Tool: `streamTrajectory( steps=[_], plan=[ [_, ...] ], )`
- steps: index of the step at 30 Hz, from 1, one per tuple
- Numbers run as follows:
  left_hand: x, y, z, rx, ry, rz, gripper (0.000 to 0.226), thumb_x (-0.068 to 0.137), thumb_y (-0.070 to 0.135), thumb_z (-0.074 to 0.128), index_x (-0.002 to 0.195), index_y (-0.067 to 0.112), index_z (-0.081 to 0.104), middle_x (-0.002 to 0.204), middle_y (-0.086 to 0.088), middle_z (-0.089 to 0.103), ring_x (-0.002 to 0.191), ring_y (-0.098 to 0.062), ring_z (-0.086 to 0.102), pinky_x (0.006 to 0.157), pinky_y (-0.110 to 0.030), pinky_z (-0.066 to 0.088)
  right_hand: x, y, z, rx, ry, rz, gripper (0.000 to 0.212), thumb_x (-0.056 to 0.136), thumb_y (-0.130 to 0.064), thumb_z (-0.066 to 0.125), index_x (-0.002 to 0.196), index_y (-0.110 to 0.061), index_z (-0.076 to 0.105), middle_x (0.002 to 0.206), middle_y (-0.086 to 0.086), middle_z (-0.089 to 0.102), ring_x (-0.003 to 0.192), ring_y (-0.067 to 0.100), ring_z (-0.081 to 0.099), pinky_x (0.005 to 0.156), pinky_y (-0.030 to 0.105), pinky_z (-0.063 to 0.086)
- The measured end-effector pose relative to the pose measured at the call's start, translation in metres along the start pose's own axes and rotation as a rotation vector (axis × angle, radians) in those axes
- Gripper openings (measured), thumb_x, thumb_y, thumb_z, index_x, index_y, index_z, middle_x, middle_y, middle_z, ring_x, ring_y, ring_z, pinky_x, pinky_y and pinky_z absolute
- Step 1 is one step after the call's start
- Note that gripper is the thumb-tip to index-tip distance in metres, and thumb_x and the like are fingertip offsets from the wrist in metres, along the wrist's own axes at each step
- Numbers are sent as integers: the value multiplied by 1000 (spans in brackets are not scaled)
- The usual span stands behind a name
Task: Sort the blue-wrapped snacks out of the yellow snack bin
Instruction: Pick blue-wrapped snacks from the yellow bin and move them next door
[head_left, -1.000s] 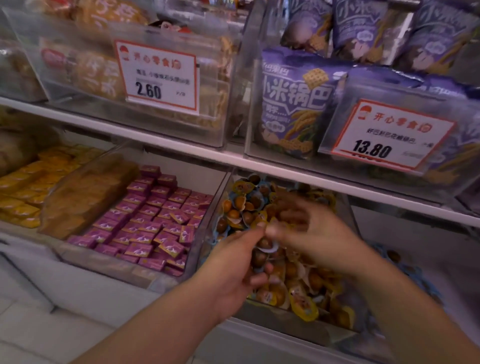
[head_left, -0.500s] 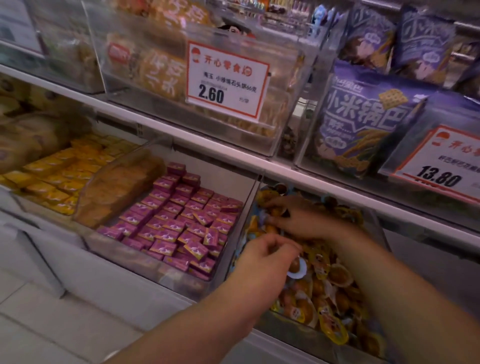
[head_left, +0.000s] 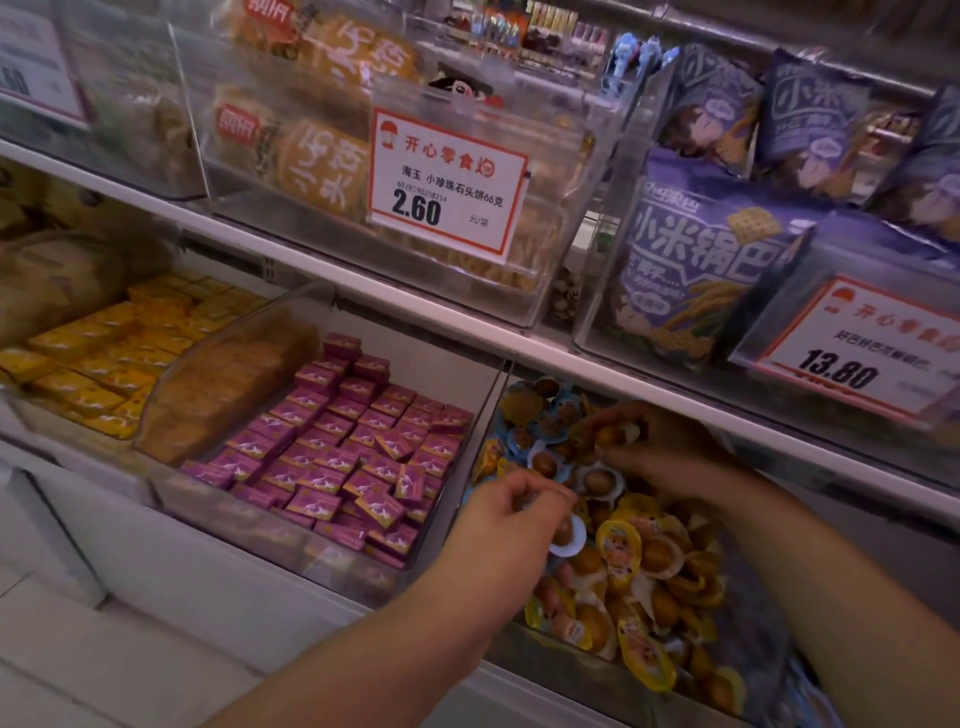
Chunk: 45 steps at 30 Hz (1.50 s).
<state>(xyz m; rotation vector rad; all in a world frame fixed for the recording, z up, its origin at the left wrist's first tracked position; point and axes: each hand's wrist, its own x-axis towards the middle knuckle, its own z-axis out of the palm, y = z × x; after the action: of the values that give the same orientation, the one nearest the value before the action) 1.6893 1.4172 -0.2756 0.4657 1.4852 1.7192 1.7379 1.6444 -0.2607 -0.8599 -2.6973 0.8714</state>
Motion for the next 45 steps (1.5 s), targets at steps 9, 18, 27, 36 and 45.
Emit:
streamTrajectory(
  steps=[9, 18, 27, 36, 45],
  plan=[
    [8, 1, 0, -52, 65, -24, 19, 98, 18, 54, 92, 16, 72, 85, -9, 67, 56, -21, 62, 45, -25, 47, -17, 0, -12, -564, -15, 1, 22, 89, -44, 53, 101, -28, 64, 104, -1, 66, 97, 21, 63, 82, 31, 51],
    [11, 0, 3, -111, 130, 4, 20, 101, 19, 51, 99, 14, 70, 83, -10, 66, 60, -21, 64, 46, -27, 51, -1, -29, 44, -500, -249, -140, 68, 87, -66, 49, 148, -39, 36, 136, 4, 49, 121, 27, 50, 94, 33, 44],
    [12, 1, 0, -123, 102, 27, 21, 102, 20, 50, 97, 16, 70, 96, -13, 65, 66, -24, 63, 47, -28, 52, 5, -22, 28, -135, -227, -74, 42, 89, -35, 71, 130, -32, 63, 131, -6, 63, 113, 9, 60, 100, 28, 49],
    [20, -9, 3, -48, 176, 153, 9, 99, 28, 57, 99, 29, 66, 98, 1, 69, 77, -11, 68, 56, -22, 55, -28, -25, 10, 1042, 102, 303, 25, 92, 9, 54, 115, 4, 64, 92, 14, 73, 74, 23, 74, 69, 31, 60],
    [29, -18, 13, -10, 187, 248, 10, 96, 17, 61, 102, 24, 63, 98, 0, 67, 73, -5, 69, 63, -28, 60, -60, -18, 10, 938, 232, 219, 28, 90, 9, 60, 115, 0, 68, 109, 20, 71, 86, 25, 71, 67, 23, 58]
  ],
)
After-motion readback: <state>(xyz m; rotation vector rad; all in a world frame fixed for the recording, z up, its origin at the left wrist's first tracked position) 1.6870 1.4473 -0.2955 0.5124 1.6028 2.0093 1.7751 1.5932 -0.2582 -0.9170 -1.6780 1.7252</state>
